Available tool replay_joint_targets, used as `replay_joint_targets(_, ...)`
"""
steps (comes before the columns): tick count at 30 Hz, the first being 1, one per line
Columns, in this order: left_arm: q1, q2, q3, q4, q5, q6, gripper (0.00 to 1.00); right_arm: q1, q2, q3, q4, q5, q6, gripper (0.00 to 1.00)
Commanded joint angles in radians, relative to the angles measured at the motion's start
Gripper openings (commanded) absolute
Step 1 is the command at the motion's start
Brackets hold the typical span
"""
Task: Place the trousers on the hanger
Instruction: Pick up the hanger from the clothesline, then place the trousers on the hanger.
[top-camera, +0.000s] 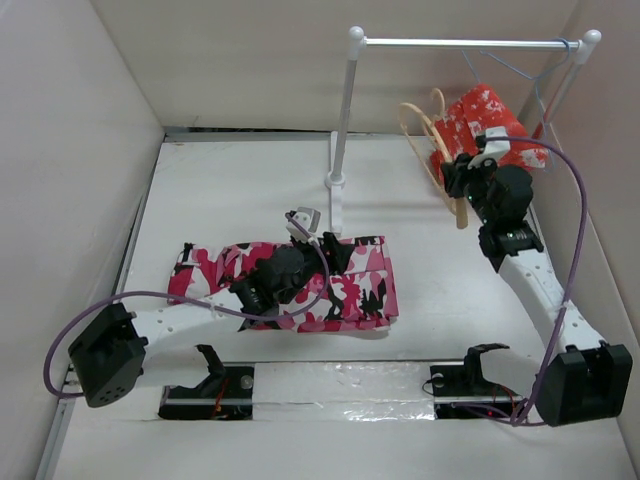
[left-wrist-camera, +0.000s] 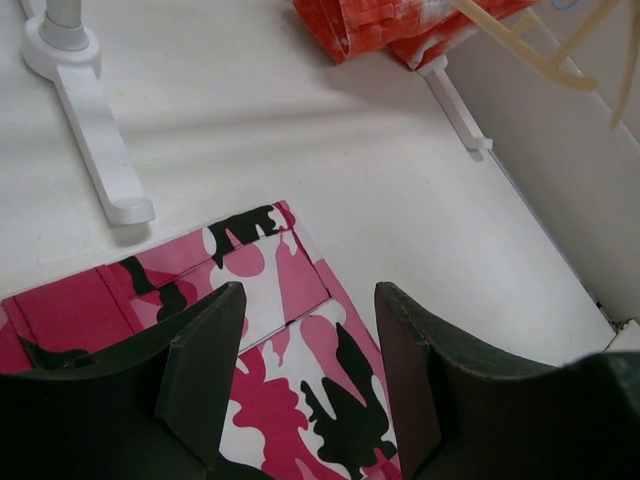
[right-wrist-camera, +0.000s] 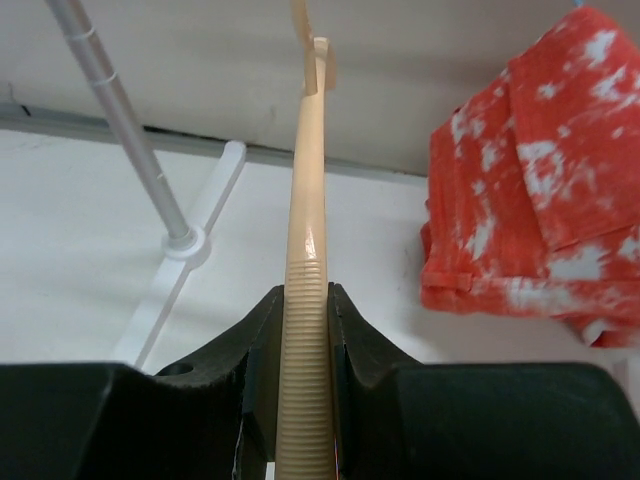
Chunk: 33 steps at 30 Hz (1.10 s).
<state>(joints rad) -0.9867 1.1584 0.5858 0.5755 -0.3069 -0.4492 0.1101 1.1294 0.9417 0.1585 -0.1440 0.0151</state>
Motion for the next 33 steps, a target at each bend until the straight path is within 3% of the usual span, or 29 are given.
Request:
replay_joint_targets(1,-0.004,0.053,0.035,0.069,0.052,0.015,0.52,0.068,-0.068,-0.072,0.096,0.098,0.016,0.00)
replay_joint_targets(9,-0.004,0.187,0.253,0.023,0.103,-0.011,0.58,0.216,-0.258,-0.358,0.035,0.288,0.072,0.00)
replay_joint_targets(11,-0.004,0.254,0.353,0.009,0.104,-0.006,0.59,0.243,-0.290,-0.402,0.038,0.314,0.103,0.00)
replay_joint_targets(12,-0.013,0.358,0.493,-0.037,0.097,0.016,0.60,0.299,-0.327,-0.462,0.024,0.343,0.121,0.00)
replay_joint_targets(19,-0.023,0.573,0.744,-0.155,0.069,0.040,0.62,0.347,-0.355,-0.532,0.029,0.383,0.148,0.00)
replay_joint_targets(33,-0.023,0.799,1.002,-0.236,-0.070,0.079,0.58,0.390,-0.309,-0.526,0.026,0.380,0.167,0.00)
